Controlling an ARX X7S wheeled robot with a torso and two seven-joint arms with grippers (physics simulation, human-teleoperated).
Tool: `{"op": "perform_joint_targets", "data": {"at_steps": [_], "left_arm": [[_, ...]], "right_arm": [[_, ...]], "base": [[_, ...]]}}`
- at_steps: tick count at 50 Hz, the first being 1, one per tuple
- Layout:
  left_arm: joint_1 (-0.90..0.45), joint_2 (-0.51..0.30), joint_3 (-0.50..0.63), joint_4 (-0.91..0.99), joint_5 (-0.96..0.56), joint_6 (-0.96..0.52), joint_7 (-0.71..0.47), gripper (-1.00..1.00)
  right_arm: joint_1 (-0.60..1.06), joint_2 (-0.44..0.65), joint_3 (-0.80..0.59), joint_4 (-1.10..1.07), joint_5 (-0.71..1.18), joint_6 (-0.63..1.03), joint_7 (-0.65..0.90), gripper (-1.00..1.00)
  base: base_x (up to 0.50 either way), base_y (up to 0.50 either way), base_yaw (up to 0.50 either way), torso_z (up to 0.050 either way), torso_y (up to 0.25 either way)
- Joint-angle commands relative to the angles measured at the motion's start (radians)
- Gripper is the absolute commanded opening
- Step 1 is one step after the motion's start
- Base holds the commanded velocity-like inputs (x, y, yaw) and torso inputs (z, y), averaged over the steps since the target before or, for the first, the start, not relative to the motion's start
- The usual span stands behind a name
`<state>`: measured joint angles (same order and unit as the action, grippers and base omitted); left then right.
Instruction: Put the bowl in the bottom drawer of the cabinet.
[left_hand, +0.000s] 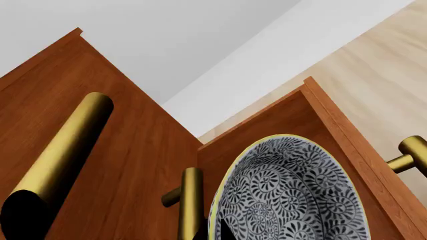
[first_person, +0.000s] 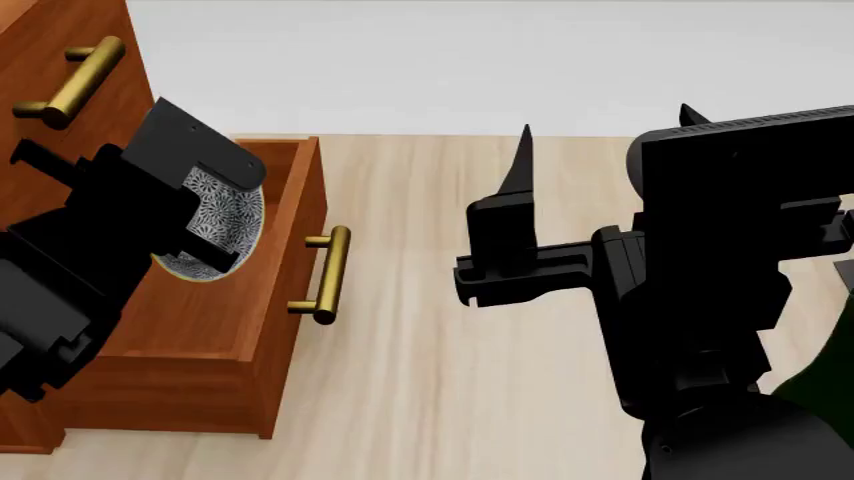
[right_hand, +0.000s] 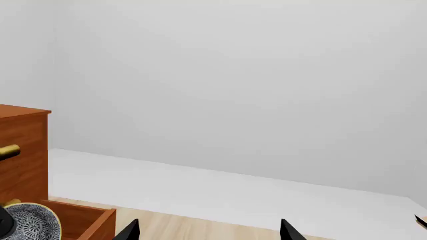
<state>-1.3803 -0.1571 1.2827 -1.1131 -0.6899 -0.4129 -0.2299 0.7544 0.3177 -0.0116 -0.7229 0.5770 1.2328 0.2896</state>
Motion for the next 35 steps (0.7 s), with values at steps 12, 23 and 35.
{"op": "perform_joint_targets", "data": {"at_steps": [12,23,35], "left_arm": [[0.039,0.047,-0.01,-0.12,0.045,0.088,0.027,-1.0],[0.05,0.072,-0.014,-0.179,0.06,0.12,0.037,-1.0],[0.068,0.077,-0.041,-0.191,0.087,0.126,0.04,-1.0]], "right_arm": [[-0.029,0.0,-0.003,0.011,0.003,-0.024,0.006,1.0],[-0.028,0.002,-0.005,0.012,0.008,-0.026,0.011,1.0],[-0.028,0.006,-0.007,0.016,0.012,-0.03,0.015,1.0]], "base": [[0.0,0.0,0.0,0.001,0.0],[0.0,0.0,0.0,0.0,0.001],[0.0,0.0,0.0,0.0,0.0]]}}
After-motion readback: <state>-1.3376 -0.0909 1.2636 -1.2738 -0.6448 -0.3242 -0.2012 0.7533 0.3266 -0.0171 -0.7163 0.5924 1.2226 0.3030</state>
